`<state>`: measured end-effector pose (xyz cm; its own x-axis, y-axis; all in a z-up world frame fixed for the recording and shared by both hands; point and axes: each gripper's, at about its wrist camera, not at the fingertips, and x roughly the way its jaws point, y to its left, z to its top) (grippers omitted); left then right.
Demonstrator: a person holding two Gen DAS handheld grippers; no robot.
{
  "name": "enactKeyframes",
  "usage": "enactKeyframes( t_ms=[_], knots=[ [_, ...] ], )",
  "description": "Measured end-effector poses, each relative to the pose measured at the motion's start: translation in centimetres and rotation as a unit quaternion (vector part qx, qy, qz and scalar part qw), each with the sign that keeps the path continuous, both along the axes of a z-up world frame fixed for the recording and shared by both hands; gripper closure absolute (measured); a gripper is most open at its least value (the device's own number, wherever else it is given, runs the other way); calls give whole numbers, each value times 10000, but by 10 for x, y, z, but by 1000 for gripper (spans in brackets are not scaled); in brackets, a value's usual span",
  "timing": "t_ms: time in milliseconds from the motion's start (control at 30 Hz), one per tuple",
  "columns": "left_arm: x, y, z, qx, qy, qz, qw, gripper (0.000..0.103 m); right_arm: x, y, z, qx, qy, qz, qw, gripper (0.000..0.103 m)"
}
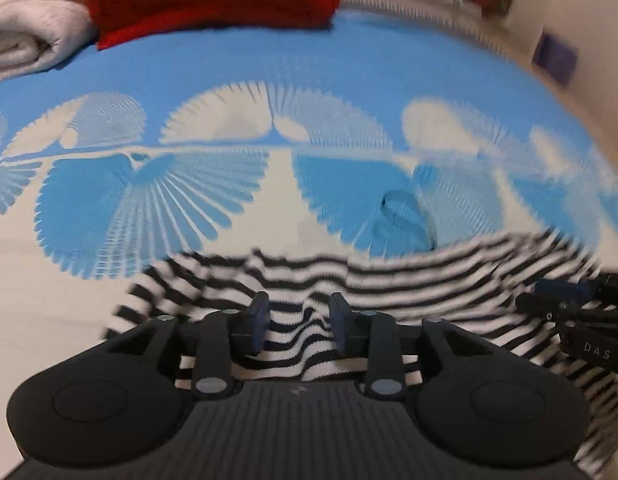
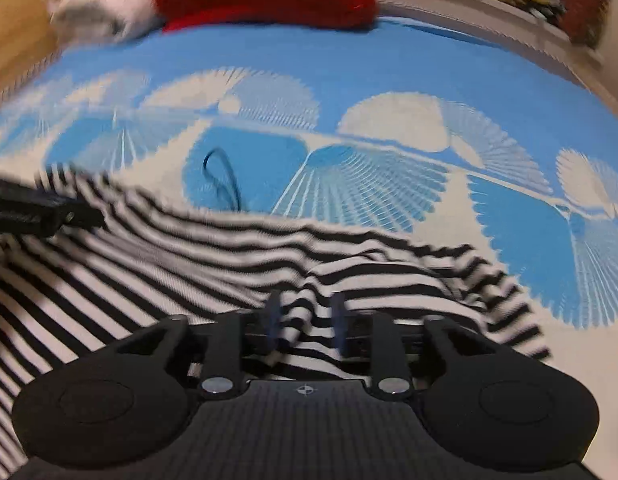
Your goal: Fold small clothes
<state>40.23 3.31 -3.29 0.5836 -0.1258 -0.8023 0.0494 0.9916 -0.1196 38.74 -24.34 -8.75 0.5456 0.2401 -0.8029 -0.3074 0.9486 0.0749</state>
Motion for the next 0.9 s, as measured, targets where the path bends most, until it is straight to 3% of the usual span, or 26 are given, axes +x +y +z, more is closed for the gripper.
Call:
enactKeyframes(
  t_ms=[100,233,367,500,533,567,600,733,767,800,833,867,900],
  knots=[
    [-23,31,28,-342,-113,158,9992,66,-10,-36,23,425,-64,-478,9979,62],
    [-58,59,61,140,-330,258,9990,66,-37,-98,58,662,-75,-951,9932,61],
    [-103,90,72,-140,14,225,9996,66,-72,-146,68,704,119,-1147,9908,57],
    [-142,119,39,-628,495,703,9943,56,-100,-168,42,787,675,-1360,9853,56],
    [-148,125,23,-798,737,823,9907,56,-102,-169,32,874,909,-1369,9825,56],
    [-149,129,3,-945,1321,924,9824,57,-103,-170,22,937,1242,-1352,9785,56],
    [-148,134,-7,-1100,1641,1006,9751,57,-104,-170,14,913,1471,-1343,9757,56],
    [-146,135,-17,-1124,1799,761,9743,57,-107,-159,-3,421,1800,-1231,9750,51],
    [-146,134,-23,-1177,1985,726,9703,61,-108,-157,-7,329,1898,-1187,9741,51],
    [-147,132,-25,-1192,2061,679,9689,84,-108,-157,-9,282,1952,-1145,9736,52],
    [-147,131,-25,-1182,2045,594,9699,99,-109,-157,-8,282,1963,-1112,9738,68],
    [-149,130,-20,-1112,1885,545,9742,103,-110,-158,-4,345,1929,-1094,9745,83],
    [-152,132,-14,-1064,1689,558,9783,103,-112,-161,2,486,1843,-1137,9751,92]
  ],
)
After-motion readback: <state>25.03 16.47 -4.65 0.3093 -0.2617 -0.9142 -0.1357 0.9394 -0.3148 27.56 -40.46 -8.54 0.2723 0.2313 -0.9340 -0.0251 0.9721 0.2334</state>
